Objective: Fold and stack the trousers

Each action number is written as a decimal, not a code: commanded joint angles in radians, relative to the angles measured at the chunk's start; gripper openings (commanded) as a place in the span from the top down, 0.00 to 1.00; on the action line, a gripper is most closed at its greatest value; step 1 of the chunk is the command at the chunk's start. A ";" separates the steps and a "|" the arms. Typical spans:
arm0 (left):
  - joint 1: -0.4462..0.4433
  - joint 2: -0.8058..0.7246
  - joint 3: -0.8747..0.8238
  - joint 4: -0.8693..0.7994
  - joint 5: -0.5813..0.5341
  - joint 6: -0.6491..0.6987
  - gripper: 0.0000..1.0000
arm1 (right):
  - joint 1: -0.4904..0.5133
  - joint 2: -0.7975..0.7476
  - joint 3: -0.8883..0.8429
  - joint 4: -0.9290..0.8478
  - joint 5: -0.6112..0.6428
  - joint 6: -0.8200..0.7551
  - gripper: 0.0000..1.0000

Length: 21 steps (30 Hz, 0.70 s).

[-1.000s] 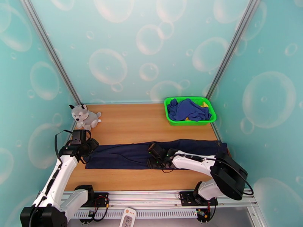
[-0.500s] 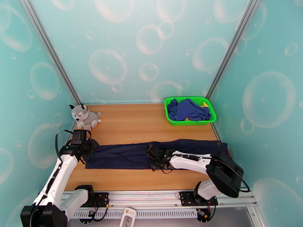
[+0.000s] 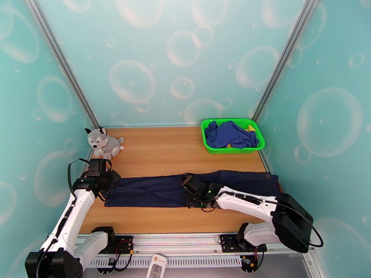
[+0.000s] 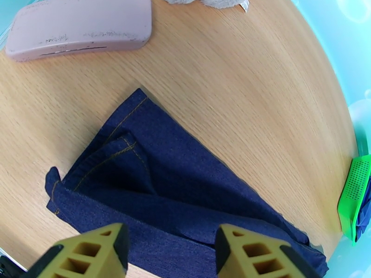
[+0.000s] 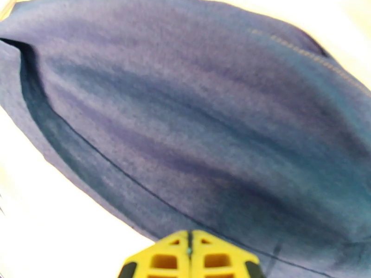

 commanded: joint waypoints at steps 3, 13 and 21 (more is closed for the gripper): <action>0.008 0.017 0.032 -0.010 -0.023 0.032 0.46 | 0.007 -0.029 -0.010 -0.079 0.048 0.023 1.00; 0.009 0.032 0.048 -0.004 -0.018 0.031 0.46 | 0.138 0.170 0.085 0.056 0.039 -0.076 0.56; 0.011 0.014 0.023 -0.010 -0.028 0.044 0.45 | 0.141 0.278 0.138 0.054 0.103 -0.092 0.61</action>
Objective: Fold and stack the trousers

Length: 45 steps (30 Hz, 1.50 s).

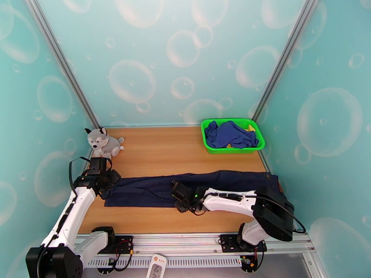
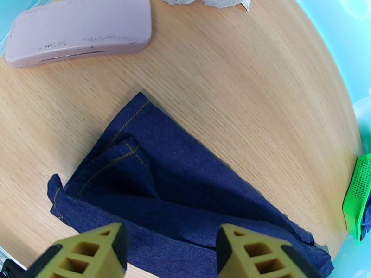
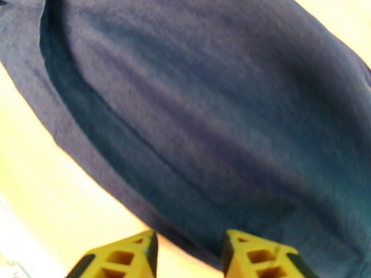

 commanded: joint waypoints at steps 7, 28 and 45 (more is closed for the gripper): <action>0.013 0.000 0.014 0.006 -0.011 0.018 0.45 | 0.005 0.020 0.030 -0.015 0.063 -0.039 1.00; -0.013 0.059 -0.047 0.005 0.009 -0.011 0.46 | -0.026 -0.255 -0.061 -0.245 0.366 0.235 0.74; -0.054 0.454 0.012 -0.051 -0.193 -0.034 0.51 | -0.110 -0.358 -0.006 -0.169 0.297 0.198 0.54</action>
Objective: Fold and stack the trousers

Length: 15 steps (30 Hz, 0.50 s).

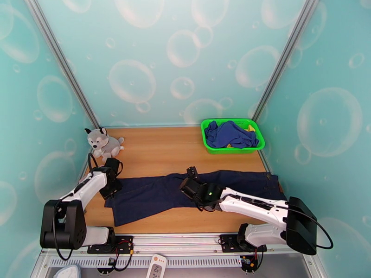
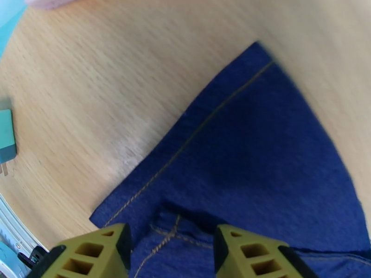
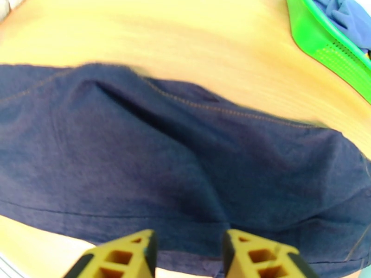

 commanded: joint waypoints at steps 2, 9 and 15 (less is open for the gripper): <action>-0.012 0.037 0.015 0.039 0.029 -0.006 0.54 | -0.113 -0.084 -0.046 0.077 -0.112 -0.041 0.54; -0.029 0.063 0.003 0.036 0.030 -0.012 0.63 | -0.349 -0.187 -0.113 0.154 -0.296 -0.151 0.54; -0.037 0.033 -0.013 0.029 0.033 -0.024 0.89 | -0.386 -0.176 -0.121 0.176 -0.330 -0.184 0.54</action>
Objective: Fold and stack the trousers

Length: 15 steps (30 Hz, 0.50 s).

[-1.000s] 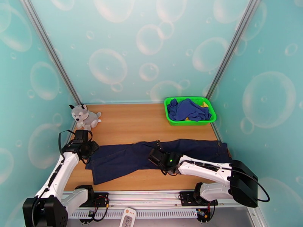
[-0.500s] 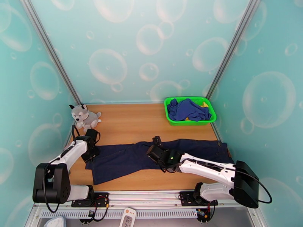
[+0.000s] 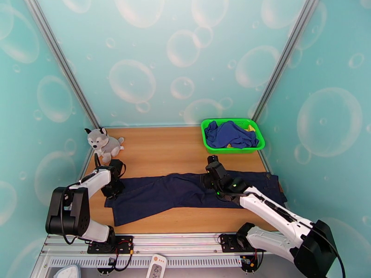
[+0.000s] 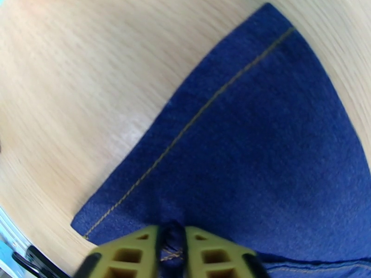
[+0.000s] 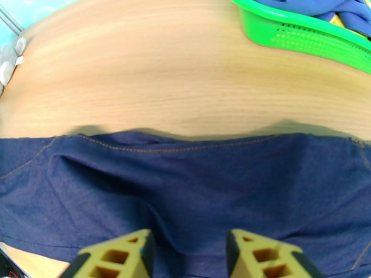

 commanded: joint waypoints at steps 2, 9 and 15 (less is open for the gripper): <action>-0.011 -0.017 -0.004 -0.007 0.009 -0.011 1.00 | -0.006 0.005 -0.021 0.057 -0.070 -0.045 0.54; -0.012 -0.080 0.021 -0.054 -0.008 -0.007 1.00 | -0.007 -0.025 -0.030 0.051 -0.081 -0.034 0.54; -0.012 -0.148 0.018 -0.048 0.033 0.006 0.80 | -0.008 -0.042 -0.041 0.055 -0.106 -0.014 0.54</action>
